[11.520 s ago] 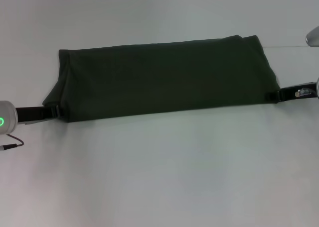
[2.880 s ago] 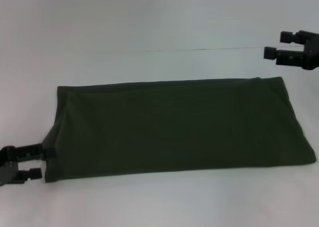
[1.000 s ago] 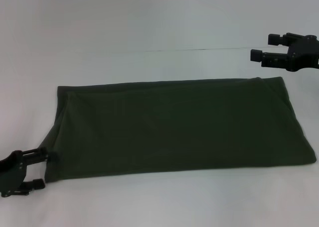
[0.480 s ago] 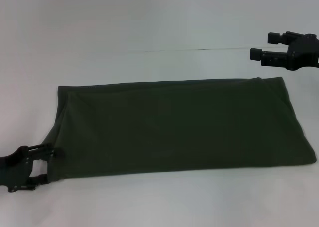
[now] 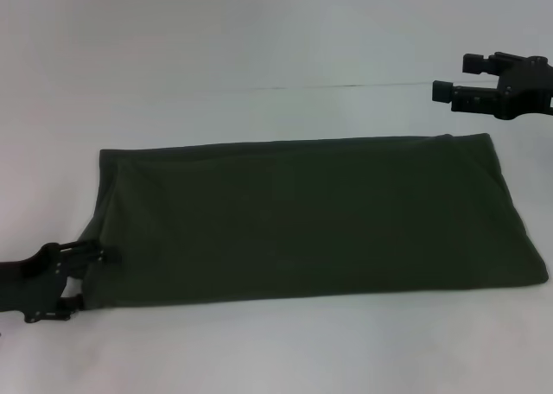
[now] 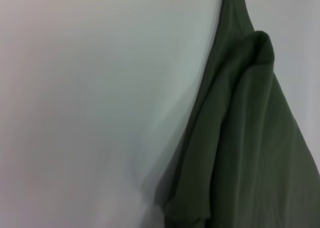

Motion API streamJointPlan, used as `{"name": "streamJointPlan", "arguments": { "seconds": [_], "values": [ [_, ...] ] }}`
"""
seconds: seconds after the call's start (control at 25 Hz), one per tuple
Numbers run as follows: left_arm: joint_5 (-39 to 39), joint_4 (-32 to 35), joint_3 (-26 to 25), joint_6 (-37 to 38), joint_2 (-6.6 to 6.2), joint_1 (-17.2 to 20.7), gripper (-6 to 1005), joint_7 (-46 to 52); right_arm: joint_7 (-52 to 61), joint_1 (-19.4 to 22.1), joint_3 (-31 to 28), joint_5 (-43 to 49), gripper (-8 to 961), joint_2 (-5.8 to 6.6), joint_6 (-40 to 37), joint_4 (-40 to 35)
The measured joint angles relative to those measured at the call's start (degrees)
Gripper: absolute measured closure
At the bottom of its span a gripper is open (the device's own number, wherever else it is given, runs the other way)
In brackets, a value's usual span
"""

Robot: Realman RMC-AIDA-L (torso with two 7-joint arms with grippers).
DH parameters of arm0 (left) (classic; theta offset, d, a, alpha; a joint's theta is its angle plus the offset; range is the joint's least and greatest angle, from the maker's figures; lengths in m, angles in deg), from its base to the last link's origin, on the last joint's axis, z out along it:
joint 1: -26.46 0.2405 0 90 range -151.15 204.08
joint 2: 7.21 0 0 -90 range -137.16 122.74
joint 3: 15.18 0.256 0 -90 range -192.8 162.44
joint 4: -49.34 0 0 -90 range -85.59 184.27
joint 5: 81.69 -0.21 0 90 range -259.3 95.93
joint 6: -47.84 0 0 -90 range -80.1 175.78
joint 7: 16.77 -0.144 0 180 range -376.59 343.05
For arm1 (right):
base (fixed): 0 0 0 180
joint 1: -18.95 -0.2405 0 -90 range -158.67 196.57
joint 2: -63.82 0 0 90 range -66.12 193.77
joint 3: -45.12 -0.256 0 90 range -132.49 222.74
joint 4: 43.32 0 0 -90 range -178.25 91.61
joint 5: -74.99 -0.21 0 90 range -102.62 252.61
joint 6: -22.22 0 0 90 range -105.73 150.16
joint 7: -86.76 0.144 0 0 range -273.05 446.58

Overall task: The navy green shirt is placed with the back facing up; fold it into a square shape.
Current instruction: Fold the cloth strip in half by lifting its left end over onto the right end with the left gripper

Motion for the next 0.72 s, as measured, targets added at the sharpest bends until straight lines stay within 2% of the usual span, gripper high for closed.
{"name": "streamJointPlan", "arguments": {
  "seconds": [0.48,0.72],
  "values": [
    [0.06,-0.78,-0.04,-1.18,-0.23,-1.18,65,0.03,0.41,-0.28,0.09,-0.67,61,-0.32,-0.08,0.0],
    [-0.34,-1.08,-0.03,0.57,-0.81,-1.47,64,0.1,0.44,-0.28,-0.09,-0.72,61,-0.52,-0.08,0.0]
  ]
}}
